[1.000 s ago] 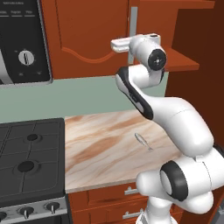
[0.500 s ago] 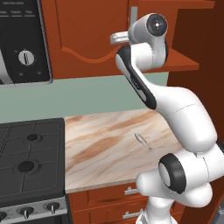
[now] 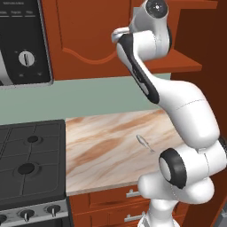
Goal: Retrieve the tupperware from the cabinet, then place the raw meat into the tupperware to avoid contamination.
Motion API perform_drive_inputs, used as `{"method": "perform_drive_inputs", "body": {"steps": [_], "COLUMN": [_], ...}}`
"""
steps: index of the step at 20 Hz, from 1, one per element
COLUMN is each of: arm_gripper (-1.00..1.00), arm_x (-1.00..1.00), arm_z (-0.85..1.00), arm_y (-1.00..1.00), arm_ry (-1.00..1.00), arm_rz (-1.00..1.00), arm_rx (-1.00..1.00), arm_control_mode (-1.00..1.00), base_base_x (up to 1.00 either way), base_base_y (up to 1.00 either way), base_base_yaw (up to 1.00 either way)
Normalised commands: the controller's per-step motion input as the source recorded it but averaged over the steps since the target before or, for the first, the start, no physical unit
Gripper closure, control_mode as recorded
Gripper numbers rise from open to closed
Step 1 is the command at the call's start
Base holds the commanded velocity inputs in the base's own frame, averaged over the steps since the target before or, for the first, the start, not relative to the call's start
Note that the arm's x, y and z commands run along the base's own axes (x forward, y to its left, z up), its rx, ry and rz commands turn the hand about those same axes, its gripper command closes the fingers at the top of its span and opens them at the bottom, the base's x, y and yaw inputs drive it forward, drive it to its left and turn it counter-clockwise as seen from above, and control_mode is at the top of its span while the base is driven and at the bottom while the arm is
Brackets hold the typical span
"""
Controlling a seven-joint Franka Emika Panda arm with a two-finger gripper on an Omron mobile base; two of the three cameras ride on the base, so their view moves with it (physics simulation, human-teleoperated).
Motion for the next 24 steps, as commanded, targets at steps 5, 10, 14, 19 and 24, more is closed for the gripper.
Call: {"method": "perform_drive_inputs", "body": {"steps": [5, 10, 14, 19, 24], "arm_gripper": [1.0, 1.0, 1.0, 1.0, 1.0], "arm_x": [-0.05, -0.18, -0.23, -0.27, -0.37], "arm_z": [-0.7, -0.72, -0.71, -0.71, -0.71], "arm_y": [0.69, 0.86, 0.92, 0.97, 0.99], "arm_ry": [0.03, 0.0, 0.0, 0.0, 0.0], "arm_rz": [-0.05, -0.06, -0.06, -0.06, -0.06], "arm_rx": [-0.02, -0.03, -0.04, -0.05, -0.05], "arm_control_mode": [-1.0, -1.0, -1.0, -1.0, -1.0], "base_base_x": [0.0, 0.0, 0.0, 0.0, 0.0], "base_base_y": [0.0, 0.0, 0.0, 0.0, 0.0], "base_base_yaw": [0.0, 0.0, 0.0, 0.0, 0.0]}}
